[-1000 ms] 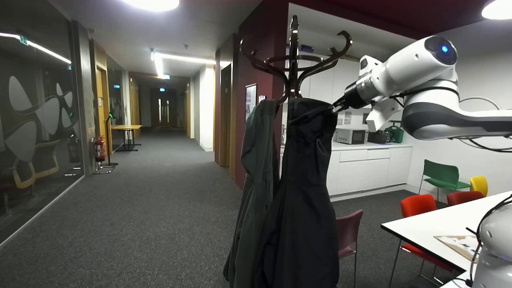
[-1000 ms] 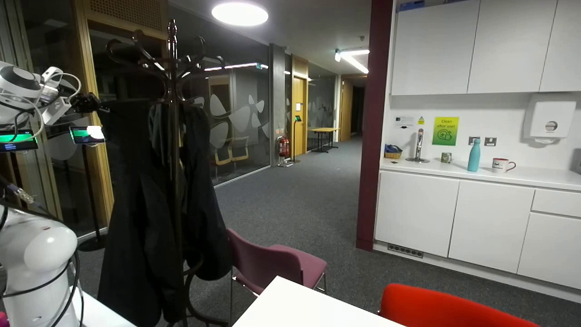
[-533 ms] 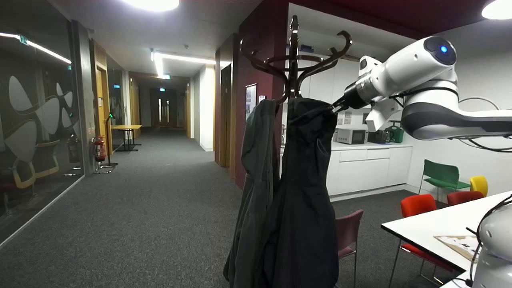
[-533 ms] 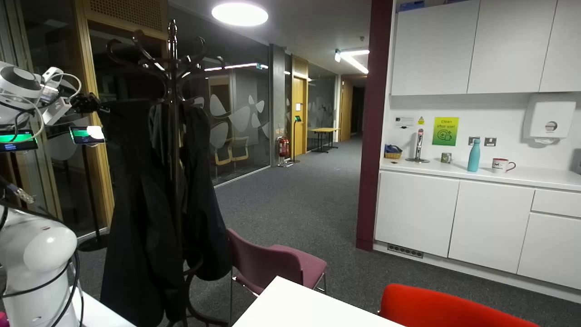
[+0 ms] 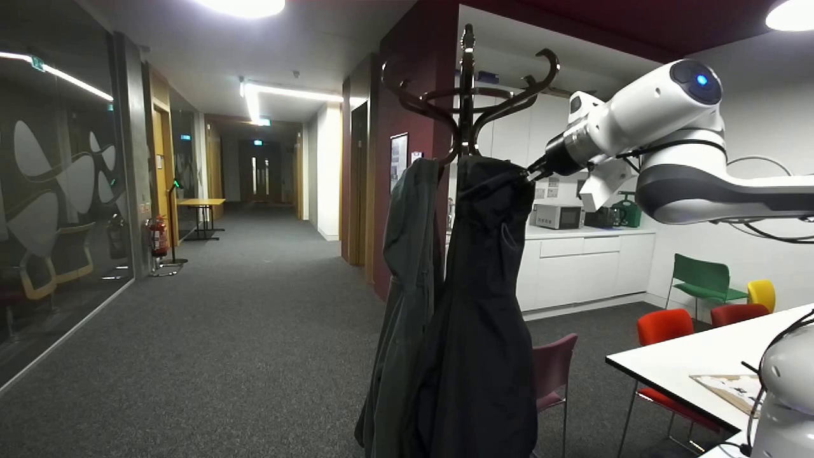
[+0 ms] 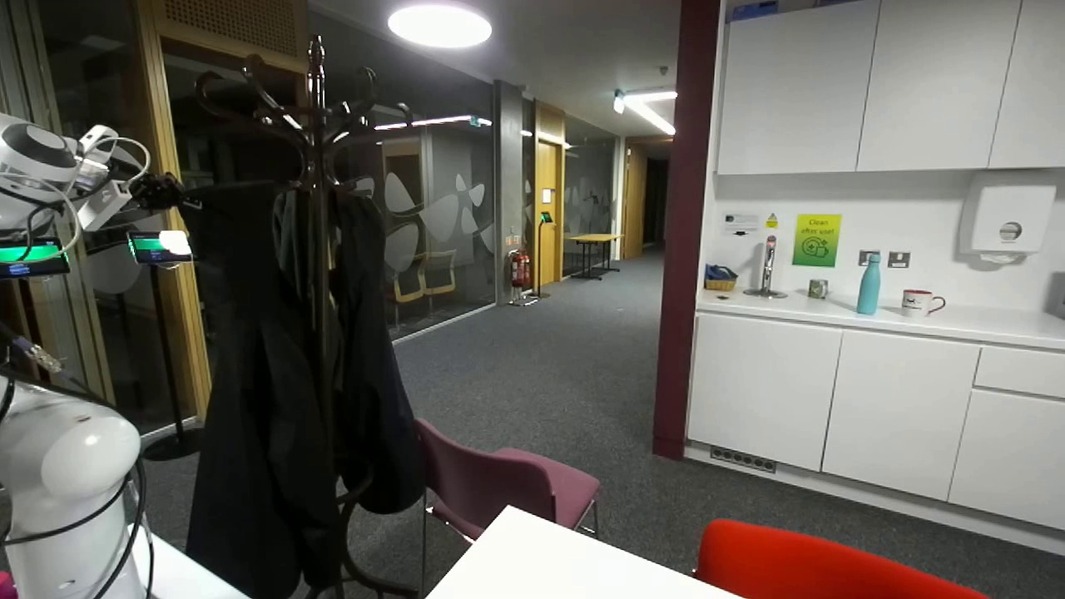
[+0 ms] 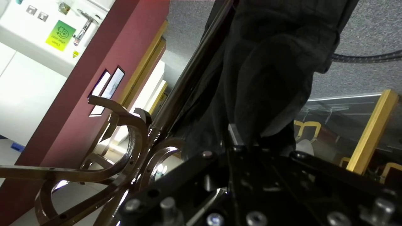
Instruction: Put one jersey on the backrest of the pink chair
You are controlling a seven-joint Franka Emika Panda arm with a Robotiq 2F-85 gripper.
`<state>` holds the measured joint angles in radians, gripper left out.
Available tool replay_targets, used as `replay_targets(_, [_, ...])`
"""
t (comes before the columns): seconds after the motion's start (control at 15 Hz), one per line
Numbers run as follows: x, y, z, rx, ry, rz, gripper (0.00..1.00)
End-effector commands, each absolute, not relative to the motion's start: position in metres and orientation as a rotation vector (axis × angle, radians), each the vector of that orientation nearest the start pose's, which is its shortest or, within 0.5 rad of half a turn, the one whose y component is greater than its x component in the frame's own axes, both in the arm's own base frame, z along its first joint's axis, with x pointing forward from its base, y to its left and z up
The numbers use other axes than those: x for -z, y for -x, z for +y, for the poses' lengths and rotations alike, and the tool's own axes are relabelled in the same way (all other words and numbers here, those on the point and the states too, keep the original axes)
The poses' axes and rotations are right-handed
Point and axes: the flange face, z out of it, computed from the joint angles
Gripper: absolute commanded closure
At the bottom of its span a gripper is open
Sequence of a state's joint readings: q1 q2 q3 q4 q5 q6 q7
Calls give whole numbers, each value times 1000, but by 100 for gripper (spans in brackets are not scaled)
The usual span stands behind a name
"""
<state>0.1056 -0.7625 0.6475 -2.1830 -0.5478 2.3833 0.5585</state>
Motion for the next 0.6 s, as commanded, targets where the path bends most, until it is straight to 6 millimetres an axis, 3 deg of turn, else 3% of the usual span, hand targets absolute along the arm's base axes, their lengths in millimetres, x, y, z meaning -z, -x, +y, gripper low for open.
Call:
replay_targets(0.0, [-696, -223, 366, 1924, 2799, -742, 100])
replay_targets(0.33, [-690, -194, 401, 1970, 2760, -875, 100])
replay_targets(0.53, [-677, -178, 423, 1971, 2756, -953, 100])
